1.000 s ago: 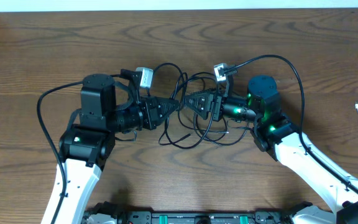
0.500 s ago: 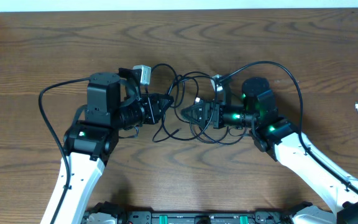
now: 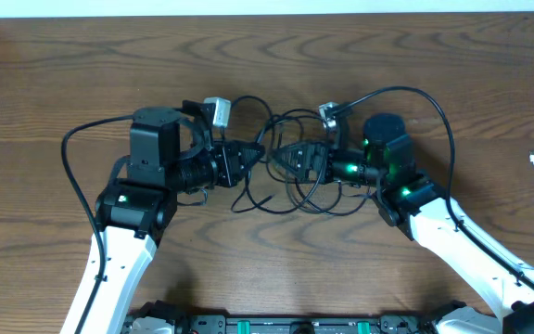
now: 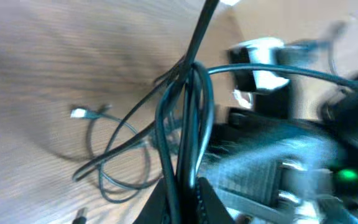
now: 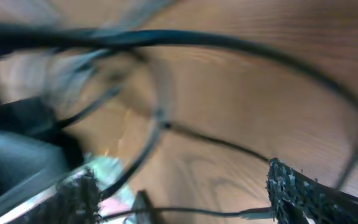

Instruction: Untangle cables

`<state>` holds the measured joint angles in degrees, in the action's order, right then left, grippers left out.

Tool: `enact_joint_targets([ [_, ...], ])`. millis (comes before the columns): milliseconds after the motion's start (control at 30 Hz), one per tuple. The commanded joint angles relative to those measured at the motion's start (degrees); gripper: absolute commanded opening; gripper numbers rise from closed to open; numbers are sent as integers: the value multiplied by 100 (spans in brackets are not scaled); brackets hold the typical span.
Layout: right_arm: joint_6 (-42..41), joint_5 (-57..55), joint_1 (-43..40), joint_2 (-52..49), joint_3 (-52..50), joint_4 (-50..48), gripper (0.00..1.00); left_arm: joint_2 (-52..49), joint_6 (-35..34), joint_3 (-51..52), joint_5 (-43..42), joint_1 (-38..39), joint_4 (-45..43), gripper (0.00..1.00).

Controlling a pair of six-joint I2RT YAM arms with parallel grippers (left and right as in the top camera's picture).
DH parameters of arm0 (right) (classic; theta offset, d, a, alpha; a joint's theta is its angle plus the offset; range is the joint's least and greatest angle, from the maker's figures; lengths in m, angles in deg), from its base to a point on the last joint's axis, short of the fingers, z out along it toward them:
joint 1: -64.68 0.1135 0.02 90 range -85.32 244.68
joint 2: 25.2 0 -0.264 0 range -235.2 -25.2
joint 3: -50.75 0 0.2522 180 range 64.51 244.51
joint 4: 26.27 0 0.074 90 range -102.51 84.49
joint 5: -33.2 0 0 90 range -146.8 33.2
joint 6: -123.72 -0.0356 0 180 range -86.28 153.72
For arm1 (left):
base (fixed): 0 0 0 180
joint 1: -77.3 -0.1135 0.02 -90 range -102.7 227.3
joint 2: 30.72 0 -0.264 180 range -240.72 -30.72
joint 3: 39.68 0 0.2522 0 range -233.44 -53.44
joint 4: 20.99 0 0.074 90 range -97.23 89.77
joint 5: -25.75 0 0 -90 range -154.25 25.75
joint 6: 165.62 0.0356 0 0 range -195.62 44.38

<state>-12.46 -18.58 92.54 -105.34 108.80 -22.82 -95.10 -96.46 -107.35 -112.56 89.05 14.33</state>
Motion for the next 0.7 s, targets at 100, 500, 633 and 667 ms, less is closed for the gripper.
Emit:
enact_joint_targets([
  [100,-72,-1491,380,35,70,219,87,9,87,-31,-1547,24,-284,8],
  [500,511,-2632,498,33,70,1471,93,20,-1023,-31,-2094,22,-2363,8],
  [633,557,-2765,498,33,70,1871,94,20,-1344,-31,-2092,17,-3029,8],
  [667,557,-2782,498,31,70,1943,95,20,-1412,-31,-2092,17,-3139,8],
])
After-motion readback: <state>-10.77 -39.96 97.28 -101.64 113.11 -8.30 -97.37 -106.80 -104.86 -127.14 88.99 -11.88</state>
